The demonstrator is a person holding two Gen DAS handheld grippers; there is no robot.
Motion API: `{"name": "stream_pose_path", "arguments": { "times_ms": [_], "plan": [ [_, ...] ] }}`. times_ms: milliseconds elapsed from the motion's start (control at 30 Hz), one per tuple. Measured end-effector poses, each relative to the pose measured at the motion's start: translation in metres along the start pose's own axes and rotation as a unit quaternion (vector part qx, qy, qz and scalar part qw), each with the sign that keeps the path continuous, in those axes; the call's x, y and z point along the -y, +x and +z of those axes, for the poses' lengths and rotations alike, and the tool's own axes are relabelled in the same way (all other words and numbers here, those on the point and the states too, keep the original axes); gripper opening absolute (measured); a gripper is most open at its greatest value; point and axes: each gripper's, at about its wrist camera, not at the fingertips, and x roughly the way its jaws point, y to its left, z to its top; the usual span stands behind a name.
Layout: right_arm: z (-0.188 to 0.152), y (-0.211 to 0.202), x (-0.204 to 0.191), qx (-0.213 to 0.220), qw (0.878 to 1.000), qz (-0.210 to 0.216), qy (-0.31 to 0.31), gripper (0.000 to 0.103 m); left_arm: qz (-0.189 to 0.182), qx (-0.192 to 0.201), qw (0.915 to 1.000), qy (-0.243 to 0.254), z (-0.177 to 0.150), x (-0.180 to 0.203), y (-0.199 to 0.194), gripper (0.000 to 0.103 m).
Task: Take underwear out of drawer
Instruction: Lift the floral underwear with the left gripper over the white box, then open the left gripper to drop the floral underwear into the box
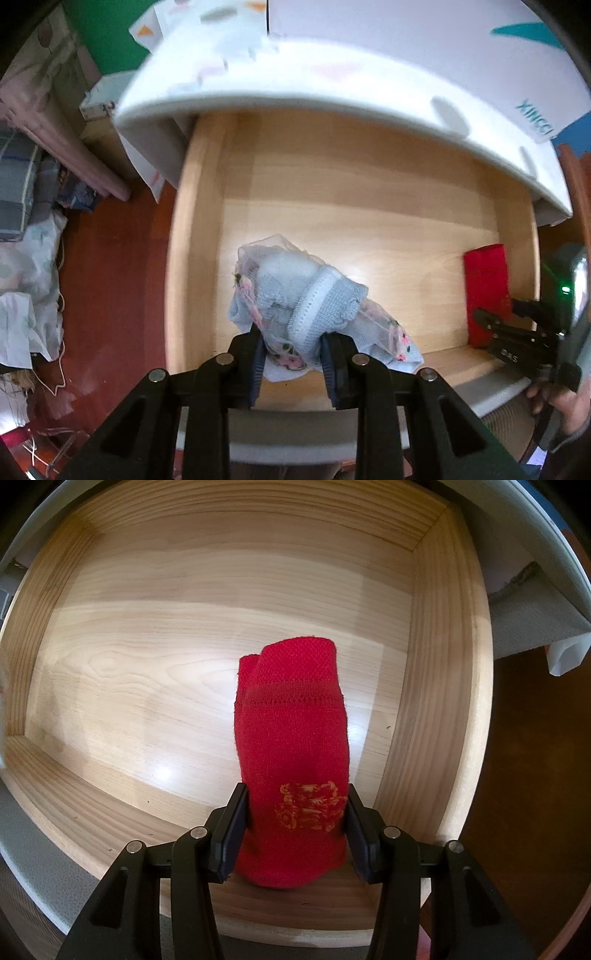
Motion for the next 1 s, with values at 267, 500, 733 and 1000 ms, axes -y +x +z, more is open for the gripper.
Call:
{"name": "stream_pose_path", "arguments": {
  "times_ms": [267,500,733,1000],
  "plan": [
    [0.003,-0.002,0.007,0.000,1.000,0.000,0.003,0.047,-0.015,0.054,0.9984,0.005,0.003,-0.006,-0.066,0.026],
    [0.003,-0.003,0.008,0.000,1.000,0.000,0.003,0.047,-0.011,0.121,0.9925,0.009,0.022,-0.012,-0.135,0.026],
    [0.003,-0.004,0.009,-0.001,1.000,-0.001,0.003,0.047,-0.007,0.192,0.9814,0.007,0.058,-0.006,-0.194,0.026],
    [0.006,-0.003,0.008,-0.002,1.000,-0.005,0.005,0.047,0.001,0.243,0.9692,0.039,0.119,0.028,-0.231,0.026]
  ]
}}
